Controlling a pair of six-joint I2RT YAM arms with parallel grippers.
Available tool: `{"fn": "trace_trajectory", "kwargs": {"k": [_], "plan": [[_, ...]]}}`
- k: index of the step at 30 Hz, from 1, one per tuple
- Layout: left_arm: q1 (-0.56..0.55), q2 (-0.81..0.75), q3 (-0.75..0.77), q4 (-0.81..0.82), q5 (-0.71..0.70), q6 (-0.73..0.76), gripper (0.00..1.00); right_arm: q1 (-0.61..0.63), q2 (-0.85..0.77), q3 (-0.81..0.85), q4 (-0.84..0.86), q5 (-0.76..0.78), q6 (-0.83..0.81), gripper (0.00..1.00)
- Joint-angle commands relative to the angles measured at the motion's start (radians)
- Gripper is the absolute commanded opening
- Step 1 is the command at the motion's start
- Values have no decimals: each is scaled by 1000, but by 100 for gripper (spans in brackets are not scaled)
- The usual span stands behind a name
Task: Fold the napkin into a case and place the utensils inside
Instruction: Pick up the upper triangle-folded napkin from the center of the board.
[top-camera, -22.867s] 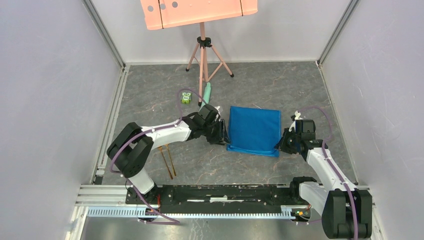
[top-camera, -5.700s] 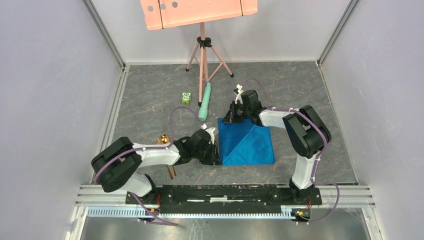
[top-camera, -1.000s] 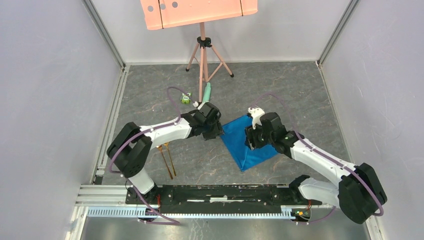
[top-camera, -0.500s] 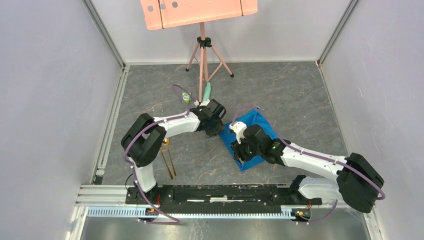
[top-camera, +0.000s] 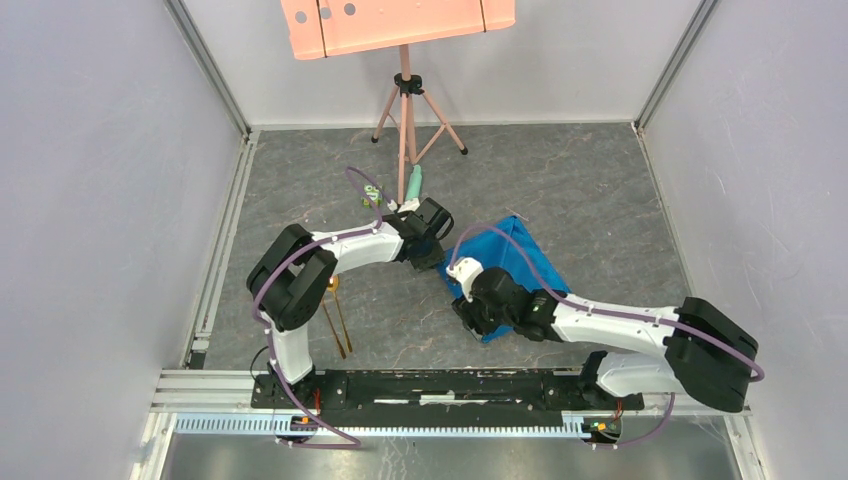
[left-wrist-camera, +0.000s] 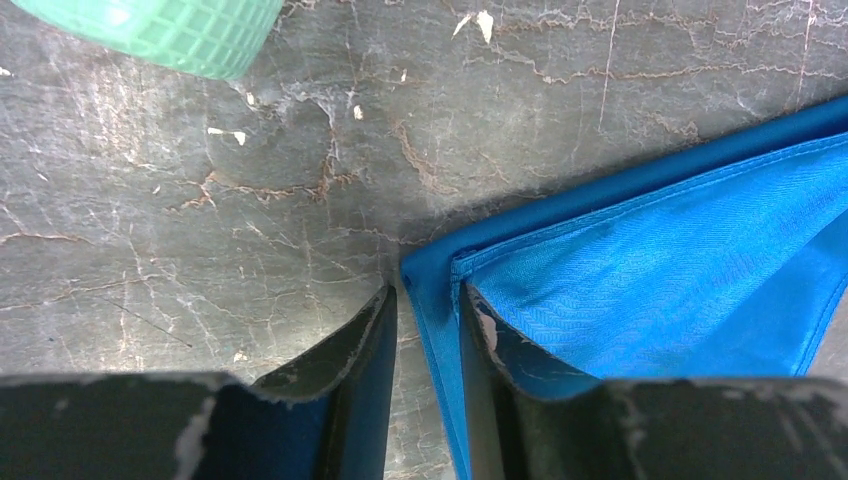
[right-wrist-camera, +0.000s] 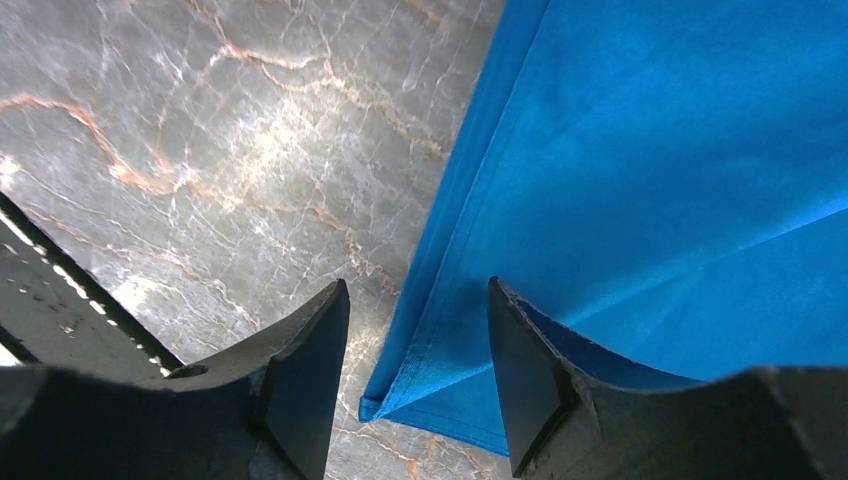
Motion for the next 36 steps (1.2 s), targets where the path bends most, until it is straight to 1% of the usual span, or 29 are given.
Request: {"fn": "trace_trajectory", "kwargs": {"k": [1, 9, 13, 16, 19, 21, 24, 28, 30, 32, 36], "plan": [[5, 38, 15, -12, -36, -30, 35, 79, 39, 41, -31, 161, 3, 59], [8, 44, 12, -4, -27, -21, 32, 181, 56, 69, -118, 288, 43, 56], [8, 44, 11, 0, -23, -17, 31, 189, 75, 46, -109, 289, 57, 55], [9, 39, 8, 3, -27, -4, 31, 189, 67, -2, -66, 305, 86, 54], [8, 36, 6, 8, -27, 11, 31, 189, 79, -29, -54, 343, 117, 48], [8, 32, 5, 11, -26, 25, 34, 190, 91, -43, -45, 348, 122, 44], [8, 9, -8, 29, -17, 54, 44, 190, 108, -71, -35, 380, 142, 36], [10, -79, -65, 83, 13, 94, 61, 194, 138, -75, -48, 431, 151, 13], [20, -143, -128, 152, 66, 91, 68, 201, 129, -71, -42, 436, 146, 2], [38, -201, -205, 238, 137, 57, 74, 203, 94, -75, -15, 413, 141, 1], [69, -260, -349, 394, 273, -50, 76, 202, 21, -79, 35, 369, 145, 1]]}}
